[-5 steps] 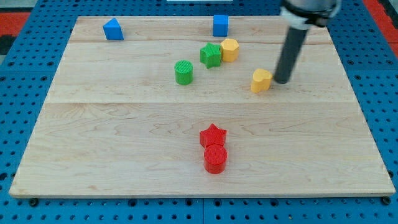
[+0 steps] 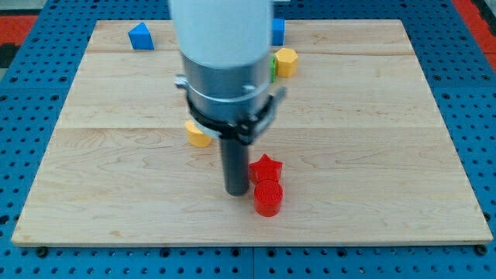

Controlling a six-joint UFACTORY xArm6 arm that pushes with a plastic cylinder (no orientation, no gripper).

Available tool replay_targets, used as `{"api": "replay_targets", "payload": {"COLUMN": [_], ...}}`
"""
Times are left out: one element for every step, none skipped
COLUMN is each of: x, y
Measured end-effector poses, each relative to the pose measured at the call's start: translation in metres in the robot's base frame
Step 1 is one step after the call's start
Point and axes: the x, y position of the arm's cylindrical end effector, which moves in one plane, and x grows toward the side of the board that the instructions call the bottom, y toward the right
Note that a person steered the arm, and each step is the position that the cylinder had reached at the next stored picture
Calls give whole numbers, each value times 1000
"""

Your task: Move the red star to the top right of the board

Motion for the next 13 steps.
{"api": "replay_targets", "payload": {"x": [-6, -32, -74, -92, -105, -147, -192, -231, -265, -292, -245, -225, -248], "y": [22, 67, 98, 131, 145, 148, 157, 172, 188, 201, 195, 165, 144]}}
